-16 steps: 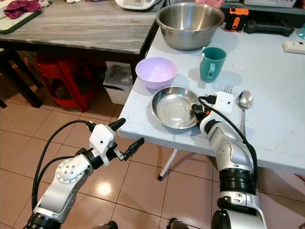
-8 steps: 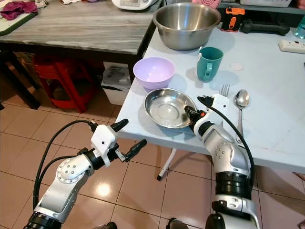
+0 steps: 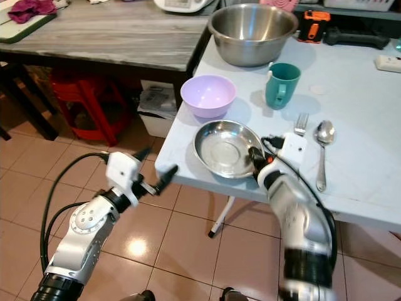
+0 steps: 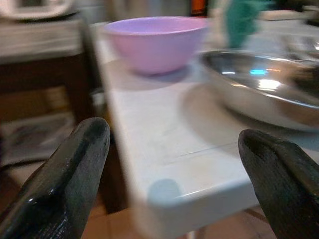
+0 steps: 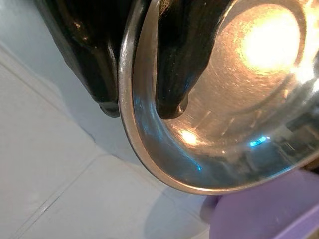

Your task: Setting the table

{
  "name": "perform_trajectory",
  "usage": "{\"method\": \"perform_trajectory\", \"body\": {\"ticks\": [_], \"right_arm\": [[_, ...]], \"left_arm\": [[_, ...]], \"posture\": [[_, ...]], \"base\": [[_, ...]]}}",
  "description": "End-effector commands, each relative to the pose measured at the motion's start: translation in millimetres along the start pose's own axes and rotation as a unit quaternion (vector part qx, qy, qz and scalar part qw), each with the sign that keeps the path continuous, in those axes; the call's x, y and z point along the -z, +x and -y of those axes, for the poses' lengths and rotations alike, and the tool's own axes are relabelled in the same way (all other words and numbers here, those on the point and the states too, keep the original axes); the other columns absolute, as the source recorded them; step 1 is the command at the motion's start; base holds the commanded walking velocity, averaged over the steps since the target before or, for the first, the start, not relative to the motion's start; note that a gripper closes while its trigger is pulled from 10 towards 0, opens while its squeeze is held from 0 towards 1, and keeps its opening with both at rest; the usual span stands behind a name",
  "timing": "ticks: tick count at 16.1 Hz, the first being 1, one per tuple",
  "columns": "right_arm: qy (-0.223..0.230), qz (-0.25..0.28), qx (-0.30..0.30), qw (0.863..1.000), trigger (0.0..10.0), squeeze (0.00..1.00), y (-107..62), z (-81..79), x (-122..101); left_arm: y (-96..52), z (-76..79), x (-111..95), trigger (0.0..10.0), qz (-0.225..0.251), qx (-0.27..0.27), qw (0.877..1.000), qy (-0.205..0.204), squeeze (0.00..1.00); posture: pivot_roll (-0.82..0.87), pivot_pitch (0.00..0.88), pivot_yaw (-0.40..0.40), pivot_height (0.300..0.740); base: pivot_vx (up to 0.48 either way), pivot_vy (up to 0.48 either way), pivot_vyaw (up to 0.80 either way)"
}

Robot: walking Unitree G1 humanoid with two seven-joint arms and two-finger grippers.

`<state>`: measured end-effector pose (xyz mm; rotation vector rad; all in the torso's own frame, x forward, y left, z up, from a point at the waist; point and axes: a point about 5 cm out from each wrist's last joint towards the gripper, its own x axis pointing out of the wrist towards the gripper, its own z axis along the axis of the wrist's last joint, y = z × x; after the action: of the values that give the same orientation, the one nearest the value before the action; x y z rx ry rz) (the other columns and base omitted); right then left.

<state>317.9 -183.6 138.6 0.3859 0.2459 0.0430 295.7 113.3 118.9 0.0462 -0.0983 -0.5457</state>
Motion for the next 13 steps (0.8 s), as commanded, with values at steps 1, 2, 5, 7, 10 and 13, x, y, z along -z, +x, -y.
{"method": "perform_trajectory", "body": {"ticks": [1, 2, 5, 7, 10, 13], "right_arm": [[-0.021, -0.009, 0.017, 1.000, 0.0, 0.00, -6.6, 2.0, 12], [-0.030, 0.011, 0.018, 0.999, 0.0, 0.00, -13.0, -0.2, 13], [-0.053, 0.070, 0.012, 0.996, 10.0, 0.00, -27.4, -6.9, 8], [-0.083, 0.084, 0.010, 0.993, 10.0, 0.00, -32.9, -11.6, 10], [-0.084, 0.092, 0.010, 0.992, 10.0, 0.00, -35.4, -13.4, 12], [-0.088, 0.095, 0.008, 0.992, 10.0, 0.00, -34.8, -14.8, 12]], "left_arm": [[-1.0, -9.0, 5, 10.0, -0.012, -0.034, 0.999, -0.011, 0.00], [-0.8, -13.6, 6, 10.0, -0.014, -0.053, 0.998, -0.021, 0.00], [0.3, -20.5, 7, 10.0, -0.010, -0.078, 0.996, -0.048, 0.00], [3.5, -20.2, 5, 10.0, 0.000, -0.081, 0.994, -0.067, 0.00], [7.6, -17.5, 3, 10.0, 0.007, -0.073, 0.995, -0.074, 0.00], [10.7, -13.7, 4, 10.0, 0.008, -0.070, 0.994, -0.081, 0.00]], "posture": [[-0.10, 0.159, 0.035, 0.740], [-0.10, 0.158, 0.033, 0.740], [-0.11, 0.156, 0.034, 0.740], [-0.12, 0.155, 0.033, 0.740], [-0.12, 0.148, 0.036, 0.740], [-0.12, 0.144, 0.037, 0.740]], "base": [[0.000, 0.000, 0.00], [0.000, 0.000, 0.00], [0.000, 0.000, 0.00], [0.000, 0.000, 0.00], [0.000, 0.000, -0.65], [0.000, 0.289, -0.76]]}}
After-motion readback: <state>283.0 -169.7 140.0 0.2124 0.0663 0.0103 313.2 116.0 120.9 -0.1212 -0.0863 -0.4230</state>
